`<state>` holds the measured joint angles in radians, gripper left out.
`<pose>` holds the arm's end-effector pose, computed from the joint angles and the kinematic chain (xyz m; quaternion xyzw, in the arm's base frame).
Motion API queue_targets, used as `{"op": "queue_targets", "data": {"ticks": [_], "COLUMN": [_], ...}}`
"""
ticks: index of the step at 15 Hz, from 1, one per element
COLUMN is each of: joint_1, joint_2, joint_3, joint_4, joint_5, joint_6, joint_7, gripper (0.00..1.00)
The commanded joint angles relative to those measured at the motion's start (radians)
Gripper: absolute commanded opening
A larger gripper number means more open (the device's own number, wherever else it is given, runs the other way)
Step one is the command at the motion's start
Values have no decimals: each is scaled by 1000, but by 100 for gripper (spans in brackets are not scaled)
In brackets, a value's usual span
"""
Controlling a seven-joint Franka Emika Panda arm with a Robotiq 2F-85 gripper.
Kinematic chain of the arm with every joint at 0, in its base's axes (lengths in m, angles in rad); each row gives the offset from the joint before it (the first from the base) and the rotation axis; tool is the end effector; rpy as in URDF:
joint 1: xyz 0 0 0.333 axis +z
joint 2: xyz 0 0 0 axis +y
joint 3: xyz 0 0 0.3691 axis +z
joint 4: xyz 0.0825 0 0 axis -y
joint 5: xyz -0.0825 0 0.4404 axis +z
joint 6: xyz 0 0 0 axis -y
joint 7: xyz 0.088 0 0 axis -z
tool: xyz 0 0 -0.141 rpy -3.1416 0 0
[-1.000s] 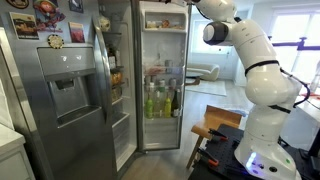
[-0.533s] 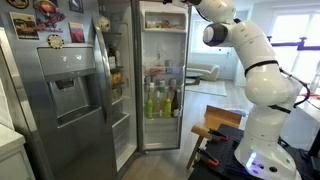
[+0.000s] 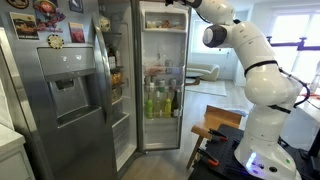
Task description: Put the plastic pack in the top right component in the refrigerator and close the component door
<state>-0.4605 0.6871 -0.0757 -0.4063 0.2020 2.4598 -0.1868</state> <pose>0.7155 -0.3727 0.8998 0.7618 -0.1333 0.6179 0.1421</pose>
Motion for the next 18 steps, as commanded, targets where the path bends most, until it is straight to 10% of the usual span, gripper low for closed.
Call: {"op": "queue_targets", "data": {"ticks": [1,2,7,18], "joint_1": [-6,9,-6,15], "joint_2": [33,-40,23,-74], "joint_3": [-4,-27,-11,-55], "joint_4": [71,-60,64,-65], "joint_5": [-54,-38,-83,-92], "joint_6": [-66,-30,-170,-316], "joint_7": [48,32,60,77], "gripper": [0,0,0,0]}}
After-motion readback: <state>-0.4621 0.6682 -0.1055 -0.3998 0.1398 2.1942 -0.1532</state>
